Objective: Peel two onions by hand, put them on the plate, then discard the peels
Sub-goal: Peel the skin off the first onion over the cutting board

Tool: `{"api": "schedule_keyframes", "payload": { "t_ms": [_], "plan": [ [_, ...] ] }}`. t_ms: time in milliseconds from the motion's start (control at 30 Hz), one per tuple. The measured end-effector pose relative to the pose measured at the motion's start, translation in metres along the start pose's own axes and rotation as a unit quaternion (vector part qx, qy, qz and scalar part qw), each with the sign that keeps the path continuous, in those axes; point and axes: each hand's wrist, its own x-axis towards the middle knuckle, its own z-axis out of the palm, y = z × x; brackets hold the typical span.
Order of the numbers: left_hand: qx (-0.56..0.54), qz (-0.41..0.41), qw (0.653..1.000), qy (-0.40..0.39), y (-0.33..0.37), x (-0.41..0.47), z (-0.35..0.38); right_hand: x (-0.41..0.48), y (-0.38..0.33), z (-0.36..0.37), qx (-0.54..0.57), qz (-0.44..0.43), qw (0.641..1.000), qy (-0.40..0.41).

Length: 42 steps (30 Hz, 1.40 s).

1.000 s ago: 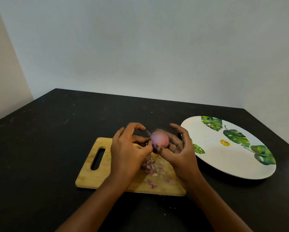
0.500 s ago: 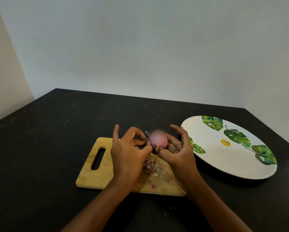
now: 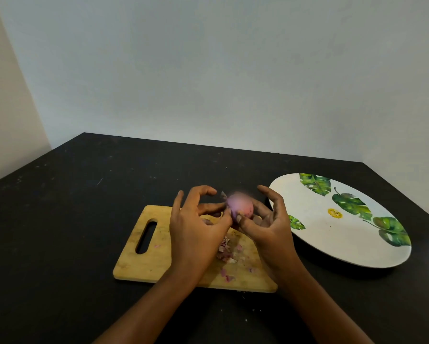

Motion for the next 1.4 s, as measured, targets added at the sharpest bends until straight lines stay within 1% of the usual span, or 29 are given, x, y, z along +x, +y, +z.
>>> {"api": "schedule_keyframes", "payload": {
  "t_ms": [67, 200, 300, 533, 733, 833, 967, 1100, 1200, 1267, 1333, 1400],
  "plan": [
    [0.021, 0.007, 1.000, 0.006, -0.002, 0.000, -0.001, 0.000, 0.002, 0.000, -0.006, -0.006, 1.000, -0.007],
    [0.058, -0.015, 0.998, 0.014, -0.003, 0.000, -0.001, -0.002, 0.001, 0.002, -0.030, -0.022, 0.999, -0.006],
    [0.076, -0.004, 0.997, 0.022, 0.000, -0.001, -0.001, -0.004, -0.001, 0.004, -0.048, -0.036, 0.998, -0.006],
    [0.063, 0.003, 0.998, 0.030, -0.001, 0.000, 0.000, -0.006, -0.003, 0.007, -0.056, -0.047, 0.997, -0.002],
    [0.039, -0.018, 0.999, 0.017, -0.001, -0.001, 0.001, -0.007, -0.004, 0.008, -0.039, -0.037, 0.998, -0.014],
    [0.039, -0.022, 0.999, 0.026, 0.000, 0.001, -0.001, -0.007, -0.004, 0.008, -0.007, -0.016, 1.000, -0.025],
    [0.023, -0.044, 0.998, 0.050, 0.000, 0.008, -0.008, -0.005, -0.008, 0.008, 0.080, 0.038, 0.995, -0.042],
    [0.010, -0.049, 0.995, 0.081, 0.001, 0.015, -0.016, -0.001, -0.010, 0.006, 0.208, 0.092, 0.972, -0.066],
    [0.018, -0.049, 0.995, 0.089, -0.004, 0.018, -0.019, 0.000, -0.012, 0.002, 0.277, 0.125, 0.948, -0.098],
    [0.041, -0.054, 0.995, 0.077, -0.013, 0.020, -0.019, 0.001, -0.013, 0.000, 0.309, 0.142, 0.932, -0.124],
    [0.082, -0.063, 0.994, 0.042, -0.018, 0.023, -0.017, 0.001, -0.014, -0.001, 0.328, 0.154, 0.922, -0.138],
    [0.113, -0.069, 0.991, 0.005, -0.020, 0.022, -0.014, 0.002, -0.012, 0.000, 0.332, 0.162, 0.918, -0.143]
  ]
}}
